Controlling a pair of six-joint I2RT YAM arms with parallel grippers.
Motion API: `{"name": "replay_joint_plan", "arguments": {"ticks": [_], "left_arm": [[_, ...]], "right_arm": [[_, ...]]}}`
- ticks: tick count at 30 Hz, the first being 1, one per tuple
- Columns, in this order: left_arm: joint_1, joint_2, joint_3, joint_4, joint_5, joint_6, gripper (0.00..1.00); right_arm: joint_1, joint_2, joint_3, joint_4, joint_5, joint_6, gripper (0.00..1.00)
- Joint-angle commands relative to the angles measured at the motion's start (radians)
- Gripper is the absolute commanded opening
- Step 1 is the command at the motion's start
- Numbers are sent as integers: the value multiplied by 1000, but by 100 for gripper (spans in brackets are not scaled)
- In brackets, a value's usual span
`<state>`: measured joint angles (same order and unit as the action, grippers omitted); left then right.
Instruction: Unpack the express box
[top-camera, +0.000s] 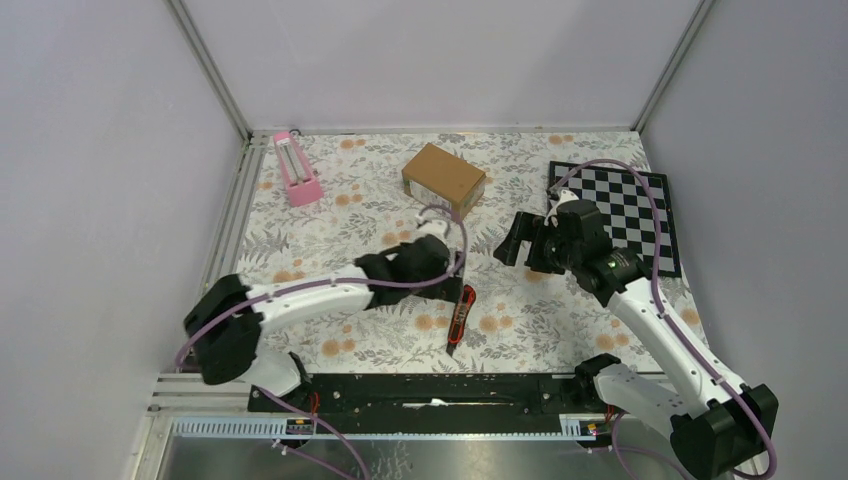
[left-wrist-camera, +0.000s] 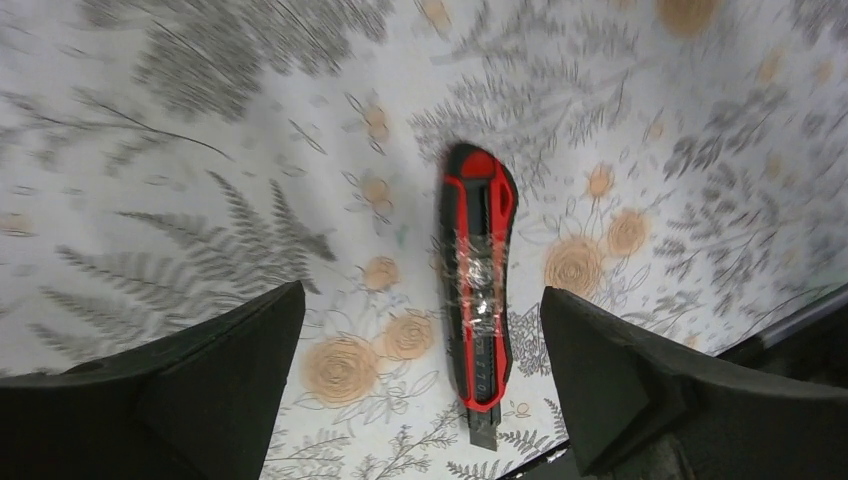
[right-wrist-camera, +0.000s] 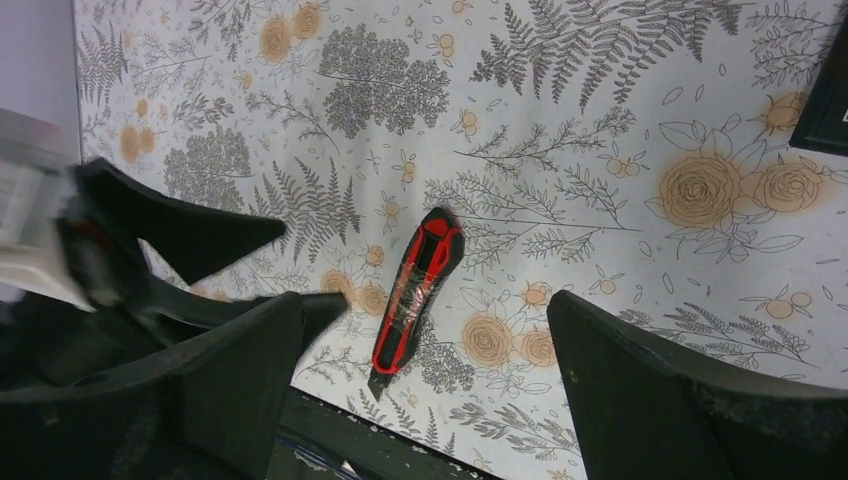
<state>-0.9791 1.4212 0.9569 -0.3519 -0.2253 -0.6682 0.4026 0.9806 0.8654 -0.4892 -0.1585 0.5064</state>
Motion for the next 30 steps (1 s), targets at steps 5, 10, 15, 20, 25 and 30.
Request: {"name": "replay_joint_plan", "arguments": {"ticks": [5, 10, 15, 20, 25, 30], "left_arm": [[-159, 177, -1, 127, -62, -78, 95], [-214, 180, -69, 160, -75, -102, 84], [-253, 210, -86, 177, -76, -116, 77], [-270, 254, -90, 220, -96, -125, 67], [-270, 258, -110, 288, -130, -98, 37], [-267, 193, -157, 381, -163, -35, 14]], "right_arm": [[-4, -50, -40, -1, 29, 28, 99], [-4, -59, -54, 2, 30, 34, 99], [-3, -59, -57, 4, 33, 39, 99], [-3, -64, -68, 9, 35, 49, 99], [-4, -68, -72, 5, 33, 50, 99], [-5, -72, -75, 7, 2, 57, 99]]}}
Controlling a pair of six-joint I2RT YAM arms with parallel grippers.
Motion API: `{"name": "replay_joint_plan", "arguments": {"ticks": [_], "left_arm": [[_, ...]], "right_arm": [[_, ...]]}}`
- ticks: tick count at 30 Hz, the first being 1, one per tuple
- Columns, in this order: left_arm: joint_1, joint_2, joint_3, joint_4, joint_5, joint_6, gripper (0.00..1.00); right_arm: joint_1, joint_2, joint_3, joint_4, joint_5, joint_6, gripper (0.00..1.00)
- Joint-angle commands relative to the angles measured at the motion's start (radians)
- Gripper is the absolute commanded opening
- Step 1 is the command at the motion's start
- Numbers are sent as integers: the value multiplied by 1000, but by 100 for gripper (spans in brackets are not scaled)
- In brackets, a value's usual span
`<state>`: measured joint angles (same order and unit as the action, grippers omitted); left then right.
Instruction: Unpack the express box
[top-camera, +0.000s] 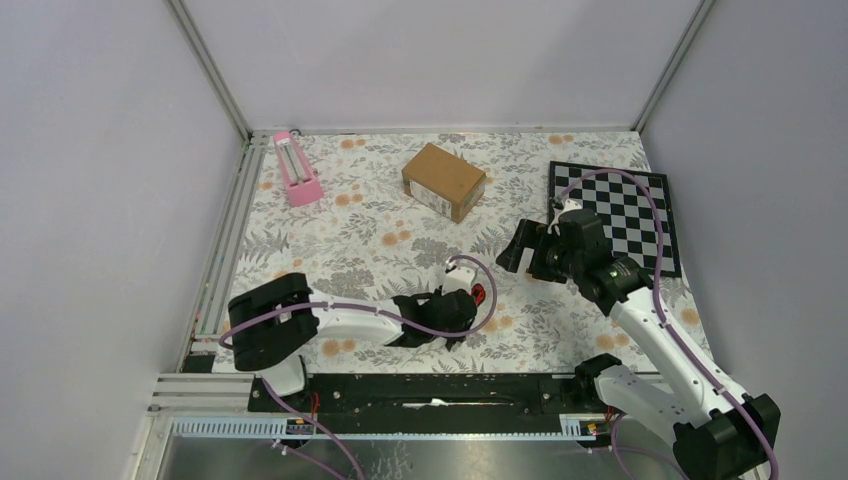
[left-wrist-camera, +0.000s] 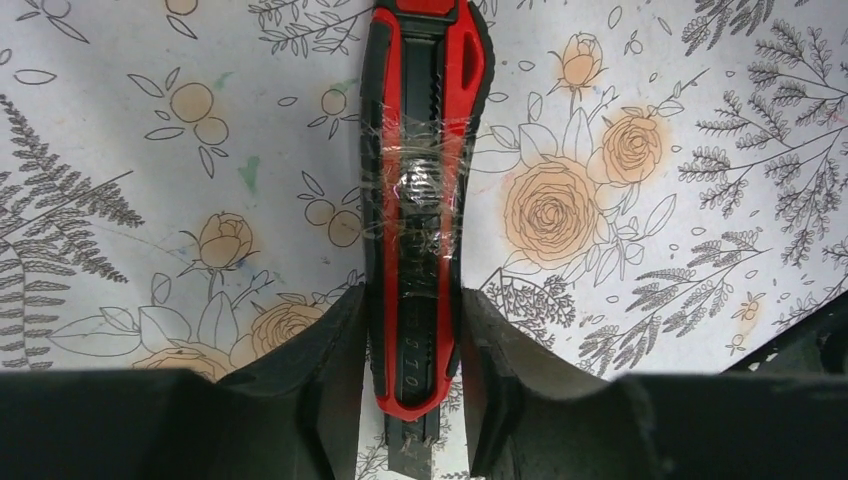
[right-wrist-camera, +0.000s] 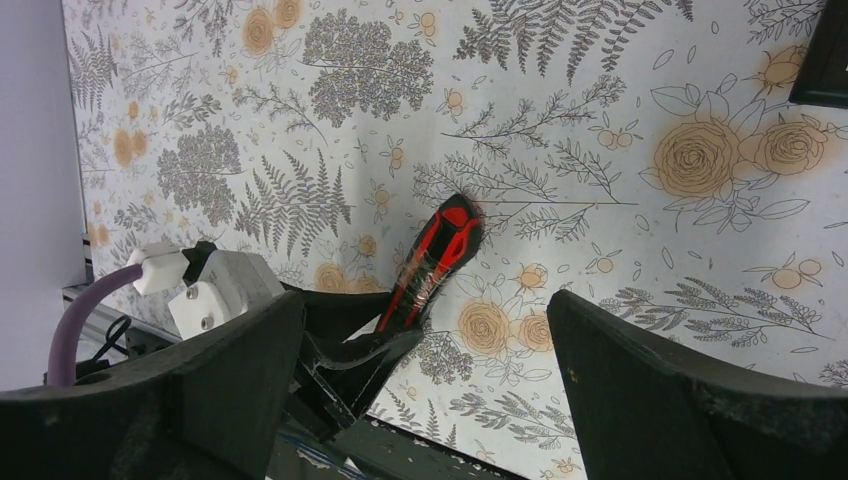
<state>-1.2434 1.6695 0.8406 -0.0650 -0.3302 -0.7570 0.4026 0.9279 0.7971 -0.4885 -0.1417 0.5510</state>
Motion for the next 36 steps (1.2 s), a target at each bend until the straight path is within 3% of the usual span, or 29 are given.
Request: {"name": "replay_joint_plan", "arguments": {"ticks": [1, 5, 15, 26, 36], "left_arm": [[-1, -70, -45, 110, -65, 75, 10], [10, -149, -72, 206, -84, 133, 0], [52, -354, -157, 473, 81, 376, 0], [63, -409, -109, 459, 261, 548, 0], [64, -415, -77, 458, 324, 634, 0]], "right_arm": [[-5, -22, -8, 10, -26, 18, 99], [-4, -36, -25, 36, -84, 40, 99], [-4, -13, -29, 139, -323, 49, 99], [-1, 1, 9, 148, -412, 42, 99], [3, -7, 16, 122, -415, 25, 88]]}}
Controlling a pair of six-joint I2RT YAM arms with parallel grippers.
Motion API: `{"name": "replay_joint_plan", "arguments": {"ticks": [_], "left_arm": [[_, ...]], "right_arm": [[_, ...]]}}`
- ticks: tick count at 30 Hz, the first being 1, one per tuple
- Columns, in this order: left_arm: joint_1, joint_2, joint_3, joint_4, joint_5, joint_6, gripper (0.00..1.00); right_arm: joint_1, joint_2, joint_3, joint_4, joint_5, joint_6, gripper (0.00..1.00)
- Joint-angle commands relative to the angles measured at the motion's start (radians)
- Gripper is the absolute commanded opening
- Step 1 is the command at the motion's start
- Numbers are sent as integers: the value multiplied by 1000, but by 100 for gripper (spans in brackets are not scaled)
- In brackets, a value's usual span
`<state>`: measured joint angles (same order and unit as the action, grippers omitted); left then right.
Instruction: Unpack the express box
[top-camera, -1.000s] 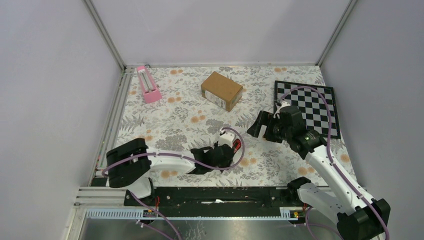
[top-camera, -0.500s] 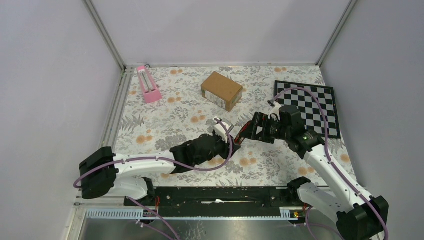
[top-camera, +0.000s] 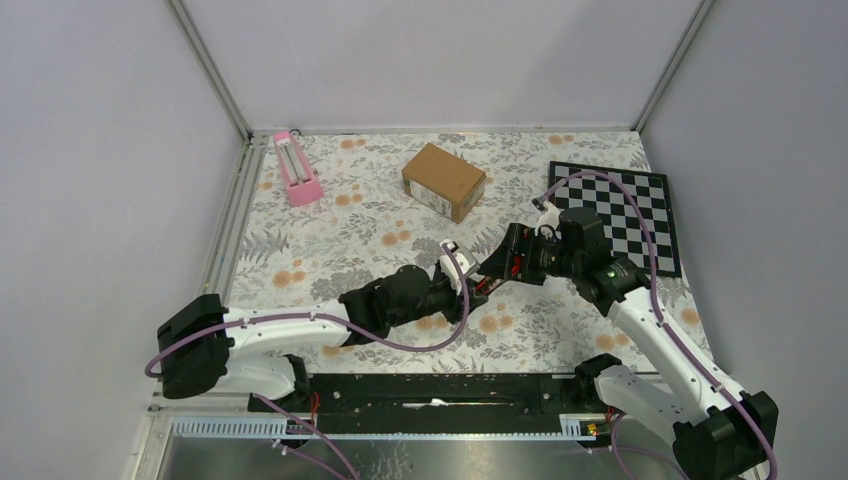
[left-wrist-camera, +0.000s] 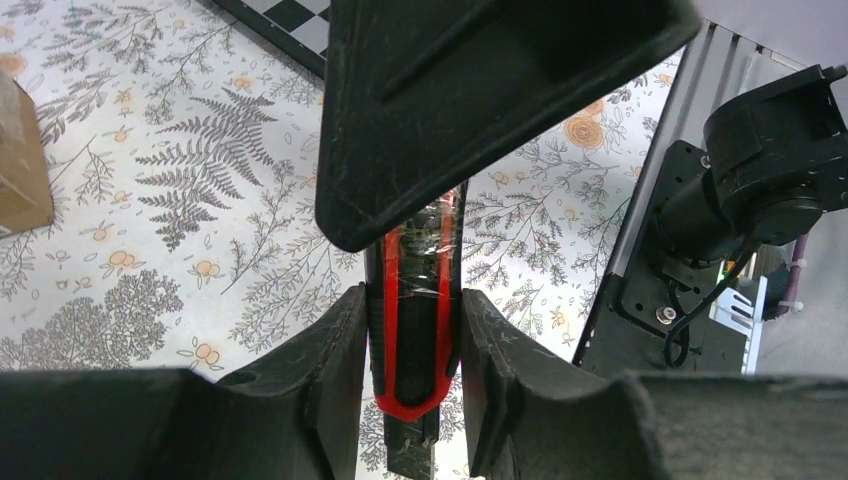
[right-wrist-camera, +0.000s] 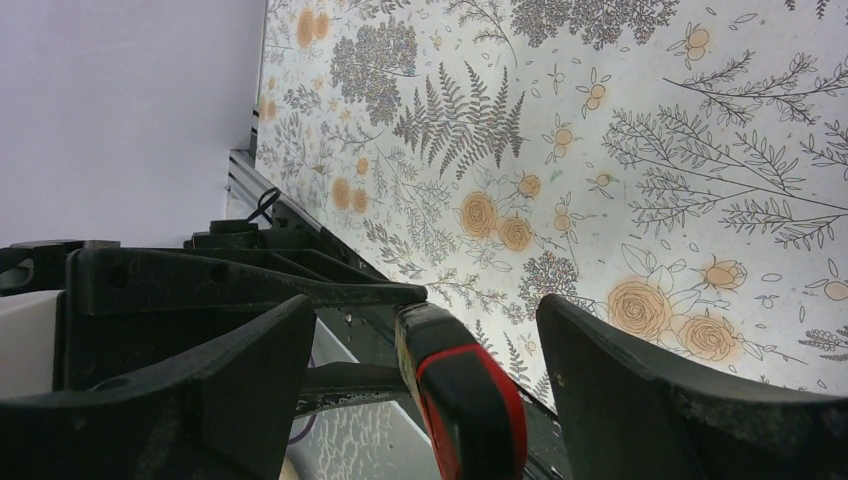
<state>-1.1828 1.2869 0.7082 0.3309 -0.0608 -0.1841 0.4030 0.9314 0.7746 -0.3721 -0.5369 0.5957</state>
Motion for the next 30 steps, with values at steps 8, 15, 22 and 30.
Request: {"name": "replay_joint_plan", "arguments": {"ticks": [8, 15, 22, 30], "left_arm": [[9, -59, 72, 24, 108, 134, 0], [41, -55, 95, 17, 119, 153, 0], [61, -53, 116, 6, 194, 198, 0], [79, -50, 122, -3, 271, 217, 0]], "right_arm": [[2, -2, 91, -30, -36, -30, 78], [2, -9, 102, -59, -44, -30, 69], [3, -11, 107, -63, -47, -36, 64], [2, -4, 131, -56, -32, -47, 43]]}}
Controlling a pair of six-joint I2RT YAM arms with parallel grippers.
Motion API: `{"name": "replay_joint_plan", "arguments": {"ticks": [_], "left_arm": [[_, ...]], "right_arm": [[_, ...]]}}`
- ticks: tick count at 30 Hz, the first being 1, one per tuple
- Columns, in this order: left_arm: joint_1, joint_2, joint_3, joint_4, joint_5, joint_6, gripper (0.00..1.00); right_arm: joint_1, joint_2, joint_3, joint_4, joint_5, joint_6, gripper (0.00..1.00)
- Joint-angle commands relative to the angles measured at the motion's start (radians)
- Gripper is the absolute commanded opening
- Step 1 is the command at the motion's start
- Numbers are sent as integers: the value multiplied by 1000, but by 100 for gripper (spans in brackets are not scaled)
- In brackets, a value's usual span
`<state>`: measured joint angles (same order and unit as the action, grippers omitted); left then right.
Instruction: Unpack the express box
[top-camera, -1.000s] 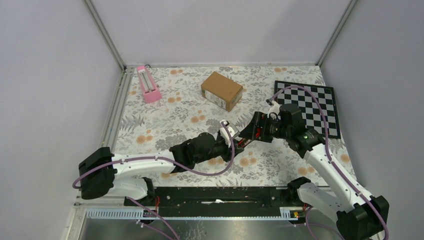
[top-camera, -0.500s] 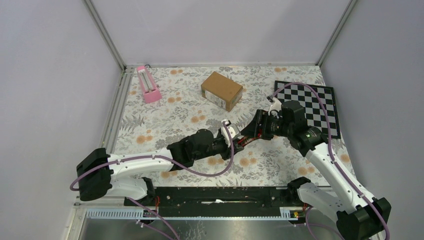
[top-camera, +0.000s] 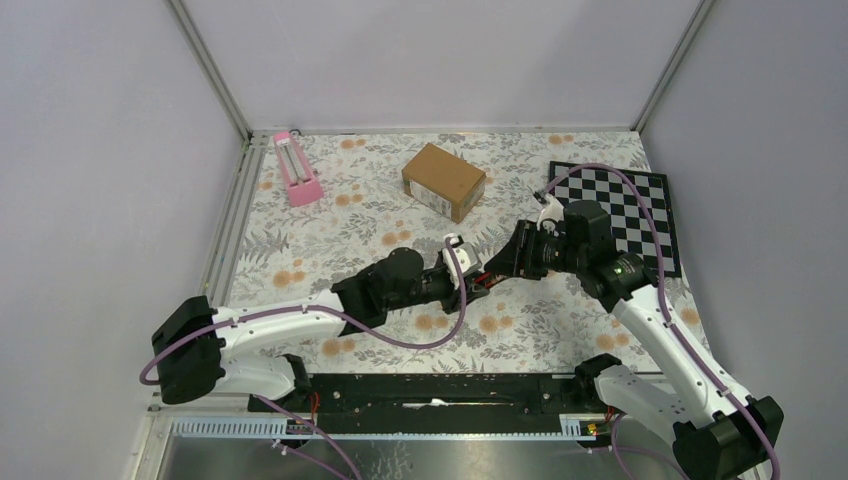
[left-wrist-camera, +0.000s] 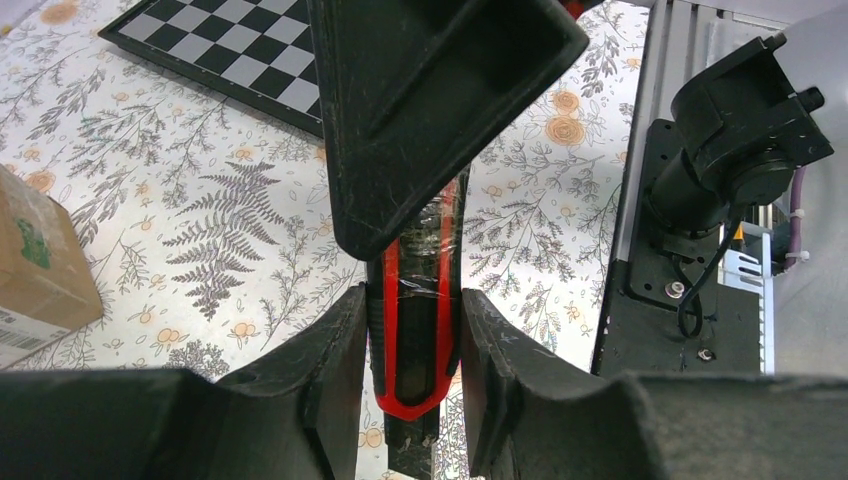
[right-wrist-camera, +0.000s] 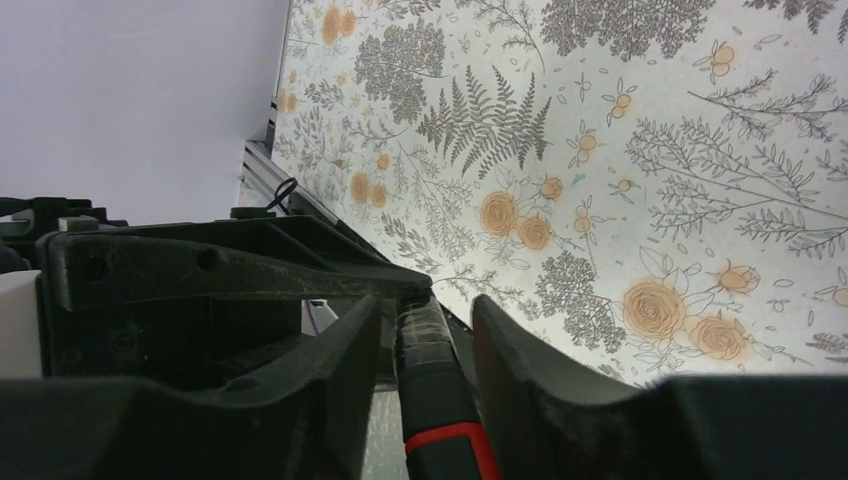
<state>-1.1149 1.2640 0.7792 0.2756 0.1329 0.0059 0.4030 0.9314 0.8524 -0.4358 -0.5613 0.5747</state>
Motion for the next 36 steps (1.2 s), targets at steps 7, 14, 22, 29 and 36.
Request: {"name": "replay_joint_plan", "arguments": {"ticks": [7, 14, 22, 29, 36], "left_arm": [[74, -22, 86, 6, 90, -57, 14], [237, -55, 85, -12, 91, -282, 94], [411, 90, 369, -350, -272, -556, 99], [534, 402, 636, -416, -232, -744, 92], [589, 681, 896, -316, -153, -784, 78]], "right_arm": [[2, -1, 72, -16, 33, -39, 0], [3, -41, 127, -45, 292, -41, 0], [2, -16, 161, -4, 600, -78, 0], [2, 10, 170, -4, 678, -103, 0], [2, 25, 181, -17, 740, -116, 0]]}}
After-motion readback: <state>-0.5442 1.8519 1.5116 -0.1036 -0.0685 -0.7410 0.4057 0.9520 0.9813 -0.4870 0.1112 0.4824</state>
